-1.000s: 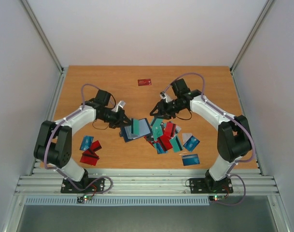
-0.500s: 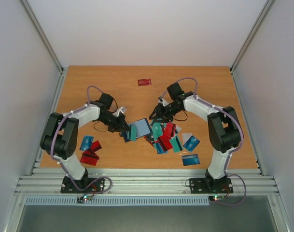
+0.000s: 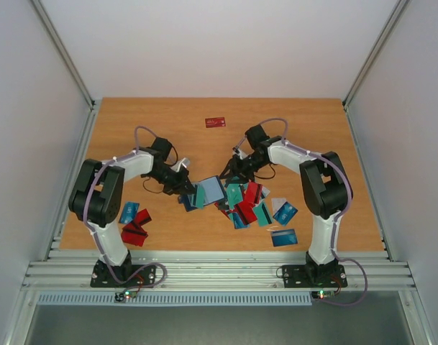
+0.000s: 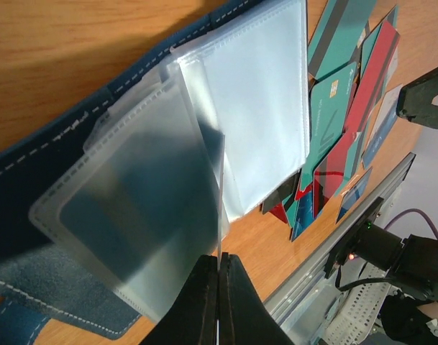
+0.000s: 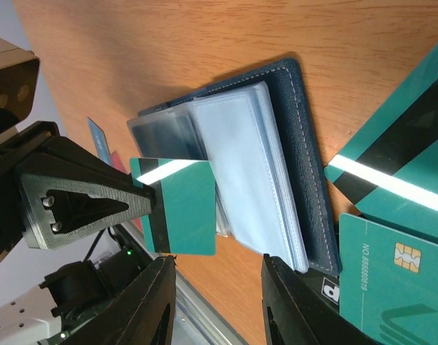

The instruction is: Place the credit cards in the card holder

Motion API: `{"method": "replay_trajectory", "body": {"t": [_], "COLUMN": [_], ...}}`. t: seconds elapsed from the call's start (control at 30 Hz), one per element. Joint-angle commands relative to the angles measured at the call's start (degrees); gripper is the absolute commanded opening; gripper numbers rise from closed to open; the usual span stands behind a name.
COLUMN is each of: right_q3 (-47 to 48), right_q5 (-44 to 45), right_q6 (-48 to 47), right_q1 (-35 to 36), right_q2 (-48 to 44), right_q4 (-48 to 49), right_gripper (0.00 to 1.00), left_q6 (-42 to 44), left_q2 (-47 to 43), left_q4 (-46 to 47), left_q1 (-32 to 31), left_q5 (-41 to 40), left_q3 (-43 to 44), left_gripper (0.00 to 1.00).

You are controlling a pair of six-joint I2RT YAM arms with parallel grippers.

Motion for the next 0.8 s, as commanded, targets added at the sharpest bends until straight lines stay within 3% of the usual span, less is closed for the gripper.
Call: {"method": "replay_trajectory", "body": {"t": [0.0,0.43,0.77], "right_q3": [2.03,2.45,2.34], "right_q5": [-1.49,-2.00,-2.27], "right_q6": [-0.39,-0.18,0.44], "right_q1": [0.02,0.27,1.07], "right_q2": [1.46,4.59,6.27], "right_q4": [0.33,0.95,1.98], "right_gripper": [0.34,0.32,0.31], "left_q6": [1.44,3.77,0.56], "left_q2": [1.76,0.89,2.92], "left_q4": [-0.96,-5.40,-0.88], "left_q1": [0.00,0.02,0.00], "left_q5": [0.46,-1.15,0.91], "left_q3": [2.53,3.91,3.08], "left_gripper": [0.00,0.00,0.00]}}
